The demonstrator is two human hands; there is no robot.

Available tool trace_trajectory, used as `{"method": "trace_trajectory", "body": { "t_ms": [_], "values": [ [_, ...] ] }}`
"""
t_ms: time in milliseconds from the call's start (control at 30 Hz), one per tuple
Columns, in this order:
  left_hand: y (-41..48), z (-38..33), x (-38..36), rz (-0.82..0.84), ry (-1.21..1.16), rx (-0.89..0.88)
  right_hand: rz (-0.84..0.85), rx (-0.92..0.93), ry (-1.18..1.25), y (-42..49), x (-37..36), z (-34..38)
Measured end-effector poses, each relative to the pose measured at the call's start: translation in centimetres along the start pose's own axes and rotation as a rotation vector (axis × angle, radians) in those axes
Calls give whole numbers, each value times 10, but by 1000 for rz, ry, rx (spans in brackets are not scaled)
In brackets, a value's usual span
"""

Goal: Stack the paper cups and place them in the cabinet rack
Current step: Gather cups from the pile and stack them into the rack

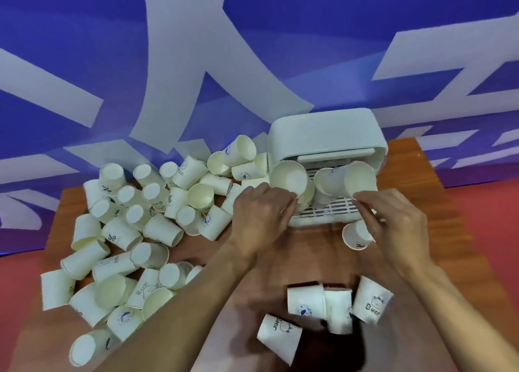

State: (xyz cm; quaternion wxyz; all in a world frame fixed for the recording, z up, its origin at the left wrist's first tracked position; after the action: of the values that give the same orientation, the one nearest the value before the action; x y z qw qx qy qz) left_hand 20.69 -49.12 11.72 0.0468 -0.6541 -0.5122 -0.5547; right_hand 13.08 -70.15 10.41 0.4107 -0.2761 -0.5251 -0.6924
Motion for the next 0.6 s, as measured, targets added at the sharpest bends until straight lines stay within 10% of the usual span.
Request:
{"method": "trace_trajectory", "body": {
  "t_ms": [300,600],
  "values": [
    [-6,4,-52,205,53,1,37,101,2,2,-29,-25],
    [-5,43,-120,584,8,211,434,201,-205,16,-101,-31]
  ]
}}
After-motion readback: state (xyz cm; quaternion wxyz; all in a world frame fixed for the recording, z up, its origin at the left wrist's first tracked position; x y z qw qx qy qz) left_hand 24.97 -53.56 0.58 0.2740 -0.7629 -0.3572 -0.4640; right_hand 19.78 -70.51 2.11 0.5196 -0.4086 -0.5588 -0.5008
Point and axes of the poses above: each hand's wrist, its own y-axis towards the middle knuckle, its own x-axis out of the back of the hand, z = x × y, the point moved 10 cm from there along y, towards the middle knuckle, and after that the axes turned 10 degrees about -y, right-handed, at the moved point
